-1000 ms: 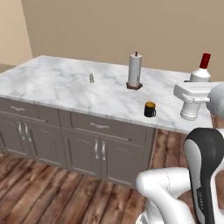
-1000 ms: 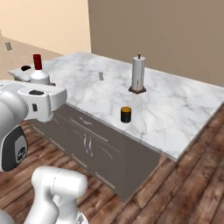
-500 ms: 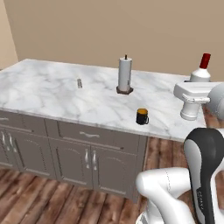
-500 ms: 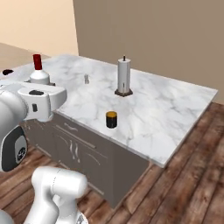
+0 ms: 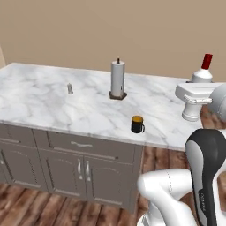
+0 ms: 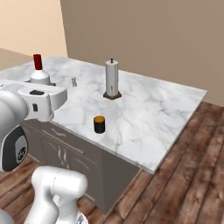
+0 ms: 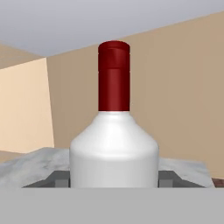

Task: Open the cabinet directly in front. Then move the liquor and the mug to the dining counter with the candle on it.

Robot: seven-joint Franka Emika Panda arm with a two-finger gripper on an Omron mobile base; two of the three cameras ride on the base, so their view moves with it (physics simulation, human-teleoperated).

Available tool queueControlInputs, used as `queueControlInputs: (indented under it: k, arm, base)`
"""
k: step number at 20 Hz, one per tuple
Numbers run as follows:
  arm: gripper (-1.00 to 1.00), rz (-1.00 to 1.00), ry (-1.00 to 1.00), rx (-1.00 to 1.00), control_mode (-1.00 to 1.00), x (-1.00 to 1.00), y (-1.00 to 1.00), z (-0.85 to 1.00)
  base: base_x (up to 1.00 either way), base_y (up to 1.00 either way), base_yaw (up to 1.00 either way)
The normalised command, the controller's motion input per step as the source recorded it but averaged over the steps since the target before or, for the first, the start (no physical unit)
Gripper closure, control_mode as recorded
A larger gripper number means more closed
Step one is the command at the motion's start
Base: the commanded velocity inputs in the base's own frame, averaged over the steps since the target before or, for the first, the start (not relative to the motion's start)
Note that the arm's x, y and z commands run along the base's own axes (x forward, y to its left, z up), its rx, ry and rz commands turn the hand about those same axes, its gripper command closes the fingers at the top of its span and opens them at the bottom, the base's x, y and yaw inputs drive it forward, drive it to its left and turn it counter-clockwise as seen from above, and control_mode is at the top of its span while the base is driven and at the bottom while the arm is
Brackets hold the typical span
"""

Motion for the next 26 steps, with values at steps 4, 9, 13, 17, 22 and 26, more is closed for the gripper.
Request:
queueControlInputs:
  k: [4, 9, 13, 17, 22, 26]
  arm:
    - [1.00, 0.00, 0.00, 0.00, 1.00, 0.00, 0.00, 0.00]
    - [1.00, 0.00, 0.00, 0.00, 1.00, 0.00, 0.00, 0.00]
    - [1.00, 0.00, 0.00, 0.00, 1.00, 0.00, 0.00, 0.00]
    - [1.00, 0.00, 0.00, 0.00, 1.00, 0.00, 0.00, 0.00]
    - [1.00, 0.00, 0.00, 0.00, 1.00, 0.00, 0.00, 0.00]
    - [1.00, 0.00, 0.00, 0.00, 1.00, 0.00, 0.00, 0.00]
  base:
    - [0.38, 0.04, -0.12]
    - [0.39, 0.06, -0.12]
    - [0.42, 0.08, -0.13]
    - [0.37, 0.09, -0.13]
    - [0.39, 0.11, -0.13]
    - [0.31, 0.13, -0.14]
